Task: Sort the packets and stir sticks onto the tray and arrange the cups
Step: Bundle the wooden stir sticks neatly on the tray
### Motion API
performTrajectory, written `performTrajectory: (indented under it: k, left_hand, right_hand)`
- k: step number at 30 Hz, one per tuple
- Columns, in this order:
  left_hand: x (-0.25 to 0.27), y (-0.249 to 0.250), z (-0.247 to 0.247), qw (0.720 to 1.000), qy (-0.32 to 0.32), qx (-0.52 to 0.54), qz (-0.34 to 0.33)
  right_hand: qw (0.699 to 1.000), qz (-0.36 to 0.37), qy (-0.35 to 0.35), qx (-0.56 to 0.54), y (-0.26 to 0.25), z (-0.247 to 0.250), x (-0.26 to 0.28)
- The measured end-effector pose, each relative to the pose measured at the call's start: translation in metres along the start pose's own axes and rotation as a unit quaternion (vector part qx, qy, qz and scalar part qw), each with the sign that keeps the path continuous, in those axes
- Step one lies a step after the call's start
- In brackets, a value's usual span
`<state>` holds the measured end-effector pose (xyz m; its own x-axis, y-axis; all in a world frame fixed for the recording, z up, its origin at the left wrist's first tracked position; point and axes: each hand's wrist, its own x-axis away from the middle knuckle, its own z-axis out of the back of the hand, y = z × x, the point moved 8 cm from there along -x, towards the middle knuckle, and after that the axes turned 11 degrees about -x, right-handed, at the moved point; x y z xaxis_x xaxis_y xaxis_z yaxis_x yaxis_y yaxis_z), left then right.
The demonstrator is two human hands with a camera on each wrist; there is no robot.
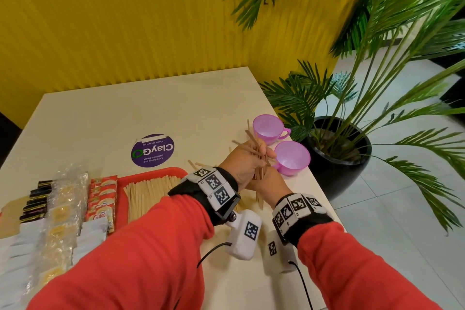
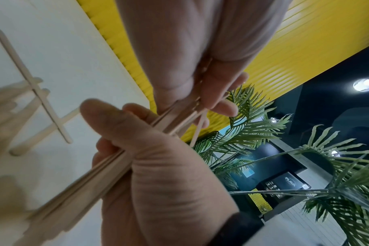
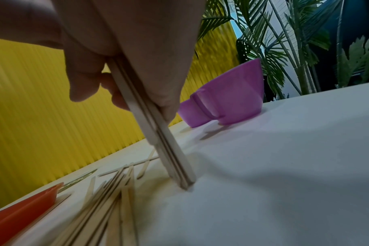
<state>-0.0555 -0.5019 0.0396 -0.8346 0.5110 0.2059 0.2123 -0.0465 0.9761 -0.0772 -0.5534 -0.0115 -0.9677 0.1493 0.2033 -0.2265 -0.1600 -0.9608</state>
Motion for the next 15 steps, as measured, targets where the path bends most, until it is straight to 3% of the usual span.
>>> performTrajectory:
  k: [11,15]
  left_hand:
    - [-0.006,-0.006,0.007,0.998,0.036,-0.044,0.024]
    - [-0.005,-0.006,0.003,0.996,0.020,-0.086,0.015]
  right_hand:
    - [0.996,-0.031,0.058,-0.058,0.013,0.007,-0.005]
    - [0.999,-0.023,0.014,0.037,0.007,0.003,-0.007]
